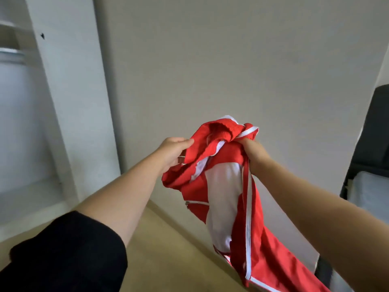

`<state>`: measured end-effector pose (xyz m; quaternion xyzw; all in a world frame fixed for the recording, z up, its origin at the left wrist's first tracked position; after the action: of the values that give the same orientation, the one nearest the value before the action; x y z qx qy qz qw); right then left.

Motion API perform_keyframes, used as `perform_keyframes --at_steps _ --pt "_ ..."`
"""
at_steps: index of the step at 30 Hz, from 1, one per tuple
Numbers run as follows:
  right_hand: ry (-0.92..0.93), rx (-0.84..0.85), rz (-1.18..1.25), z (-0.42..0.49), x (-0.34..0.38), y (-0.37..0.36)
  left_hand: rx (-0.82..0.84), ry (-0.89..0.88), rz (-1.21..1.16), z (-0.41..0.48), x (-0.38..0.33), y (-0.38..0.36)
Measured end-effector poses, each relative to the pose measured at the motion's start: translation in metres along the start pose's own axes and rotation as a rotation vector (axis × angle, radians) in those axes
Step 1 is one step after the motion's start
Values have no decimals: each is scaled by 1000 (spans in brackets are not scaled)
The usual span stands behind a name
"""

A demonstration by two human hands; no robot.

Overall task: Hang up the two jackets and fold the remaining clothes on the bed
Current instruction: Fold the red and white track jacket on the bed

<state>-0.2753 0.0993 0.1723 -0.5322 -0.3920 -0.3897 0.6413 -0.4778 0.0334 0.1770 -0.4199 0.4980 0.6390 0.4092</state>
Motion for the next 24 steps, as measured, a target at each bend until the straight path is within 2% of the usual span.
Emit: perform_keyframes --at_steps 2,5,8,11,14,16,19,21,24 --pt "-20 44 80 -1 -3 -25 10 -24 65 -4 -5 27" --pt "-21 107 158 -3 -3 -55 165 -92 96 -14 -10 48" --pt "-73 183 196 -5 -4 -82 170 -139 388 -21 -11 62" --pt "-92 206 141 -6 -5 -100 51 -113 442 -23 -10 82" --pt "-65 127 -2 -6 -5 -97 -45 -43 349 -24 -9 104" --pt "-25 73 -54 -5 -4 -91 -189 -27 358 -23 -11 120" --pt "16 17 -69 -3 0 -88 -485 -58 678 -24 -15 141" --pt "19 -12 -58 -4 3 -89 -559 -129 799 -28 -16 136" --pt "37 -60 -22 -3 12 -91 -668 -394 817 -43 -22 110"
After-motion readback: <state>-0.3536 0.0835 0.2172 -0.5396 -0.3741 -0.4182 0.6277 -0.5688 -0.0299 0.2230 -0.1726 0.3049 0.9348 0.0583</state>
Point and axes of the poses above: each hand's wrist, its own z-axis towards the middle knuckle, its own y-axis out of the back of the hand, x = y × z, the point moved 5 cm from there along z, towards the middle knuckle, and after that the axes turned 13 degrees about z, right-handed, at the moved point
